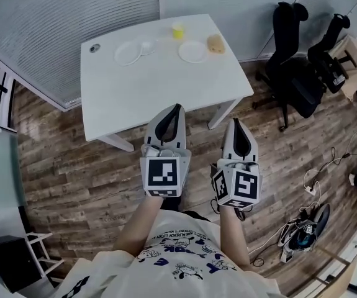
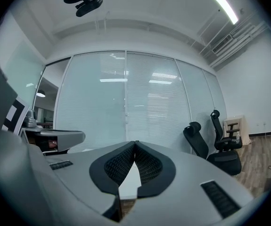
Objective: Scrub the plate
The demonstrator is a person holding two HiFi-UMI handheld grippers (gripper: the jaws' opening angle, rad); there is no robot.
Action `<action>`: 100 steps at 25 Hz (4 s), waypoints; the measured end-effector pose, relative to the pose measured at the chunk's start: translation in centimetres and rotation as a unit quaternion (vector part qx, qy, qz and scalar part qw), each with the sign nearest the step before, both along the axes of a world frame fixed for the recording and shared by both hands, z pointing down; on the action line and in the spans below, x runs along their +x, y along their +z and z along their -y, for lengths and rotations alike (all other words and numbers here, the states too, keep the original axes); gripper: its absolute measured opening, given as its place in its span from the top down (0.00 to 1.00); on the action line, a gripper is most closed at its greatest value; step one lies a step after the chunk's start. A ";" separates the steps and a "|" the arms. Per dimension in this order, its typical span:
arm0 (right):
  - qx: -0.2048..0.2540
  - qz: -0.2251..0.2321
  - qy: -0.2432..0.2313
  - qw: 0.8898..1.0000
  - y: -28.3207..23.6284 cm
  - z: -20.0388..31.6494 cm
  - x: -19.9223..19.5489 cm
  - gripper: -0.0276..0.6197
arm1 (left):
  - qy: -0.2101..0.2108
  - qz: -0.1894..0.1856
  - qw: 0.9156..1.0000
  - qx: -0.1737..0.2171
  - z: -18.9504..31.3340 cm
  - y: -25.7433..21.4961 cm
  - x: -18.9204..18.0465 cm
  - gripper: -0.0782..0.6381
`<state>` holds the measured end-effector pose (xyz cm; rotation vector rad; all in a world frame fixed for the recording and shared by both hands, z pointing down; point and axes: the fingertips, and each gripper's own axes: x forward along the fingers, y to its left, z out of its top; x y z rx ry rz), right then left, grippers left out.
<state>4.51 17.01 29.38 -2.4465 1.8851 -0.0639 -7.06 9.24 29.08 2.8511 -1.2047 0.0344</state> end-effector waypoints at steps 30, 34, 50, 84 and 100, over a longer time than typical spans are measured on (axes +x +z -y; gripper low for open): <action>-0.031 0.017 0.006 0.999 2.8 12.9 7.4 0.93 | -0.005 0.014 0.999 -0.042 13.1 3.3 6.7 0.86; -0.031 0.020 -0.009 0.999 3.0 15.1 9.1 0.94 | -0.017 0.014 0.999 -0.041 14.9 3.2 8.3 0.86; -0.038 0.013 -0.071 0.997 2.7 24.5 16.5 0.93 | -0.083 0.011 0.995 -0.049 22.7 3.4 14.4 0.86; -0.065 0.044 -0.122 0.989 6.6 32.7 22.3 0.93 | -0.152 0.046 0.984 -0.079 27.2 6.3 18.2 0.86; -0.120 0.043 -0.096 0.987 10.2 36.2 22.6 0.86 | -0.156 0.041 0.979 -0.127 31.7 9.8 16.2 0.86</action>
